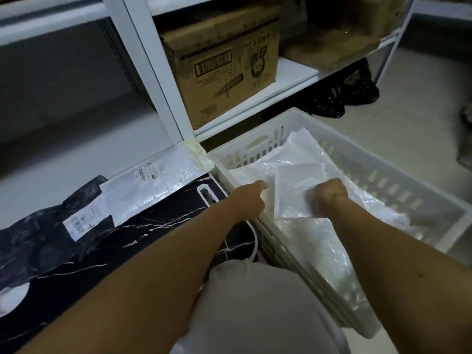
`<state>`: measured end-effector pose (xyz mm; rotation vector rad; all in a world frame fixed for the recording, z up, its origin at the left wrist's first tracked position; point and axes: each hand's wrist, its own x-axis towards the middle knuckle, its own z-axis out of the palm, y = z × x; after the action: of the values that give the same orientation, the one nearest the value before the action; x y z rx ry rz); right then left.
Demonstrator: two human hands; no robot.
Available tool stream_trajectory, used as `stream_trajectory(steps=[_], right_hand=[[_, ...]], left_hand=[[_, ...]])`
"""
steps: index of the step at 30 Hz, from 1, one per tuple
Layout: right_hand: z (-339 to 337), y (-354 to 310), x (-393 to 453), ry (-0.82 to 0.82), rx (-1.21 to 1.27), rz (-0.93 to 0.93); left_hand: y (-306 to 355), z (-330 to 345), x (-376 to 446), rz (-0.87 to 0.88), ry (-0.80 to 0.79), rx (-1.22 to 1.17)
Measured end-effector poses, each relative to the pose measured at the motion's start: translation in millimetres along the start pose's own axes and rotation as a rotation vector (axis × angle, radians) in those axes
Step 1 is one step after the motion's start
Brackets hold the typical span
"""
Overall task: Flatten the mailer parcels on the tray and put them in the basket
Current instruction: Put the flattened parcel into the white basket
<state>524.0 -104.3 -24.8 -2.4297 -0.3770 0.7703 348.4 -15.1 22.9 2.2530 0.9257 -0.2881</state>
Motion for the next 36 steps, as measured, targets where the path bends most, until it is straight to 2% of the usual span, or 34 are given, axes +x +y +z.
stream_trajectory(steps=[1,3,7,9,11,13,15,17,18,22,32,36], right_hand=[[4,-1,-8,0.007,0.051,0.032],[21,4,-6,-0.002,-0.214,-0.038],[47,0,9,-0.117,-0.272,0.033],[60,-1,11,-0.194,-0.354,0.006],[75,4,12,-0.111,-0.272,0.01],[88,10,17,0.052,-0.366,-0.002],[94,18,21,0.18,-0.51,-0.222],[101,25,24,0.035,-0.6,-0.484],[103,27,28,-0.075,-0.633,-0.535],[120,34,39,-0.345,-0.787,-0.485],[125,26,48,-0.429,-0.844,-0.419],[120,10,44,-0.351,-0.699,-0.403]], left_hand=[[-3,-1,5,-0.003,0.002,0.017],[-9,-1,15,-0.001,0.004,0.063],[-22,3,32,0.02,0.063,0.183],[-28,5,37,0.019,0.095,0.23],[-32,7,40,0.029,0.126,0.28],[-36,9,42,0.064,0.174,0.339],[-37,10,44,0.111,0.212,0.385],[-41,14,47,0.139,0.233,0.415],[-42,16,48,0.154,0.244,0.432],[-47,22,48,0.198,0.252,0.471],[-51,22,45,0.231,0.258,0.476],[-46,21,38,0.2,0.222,0.536]])
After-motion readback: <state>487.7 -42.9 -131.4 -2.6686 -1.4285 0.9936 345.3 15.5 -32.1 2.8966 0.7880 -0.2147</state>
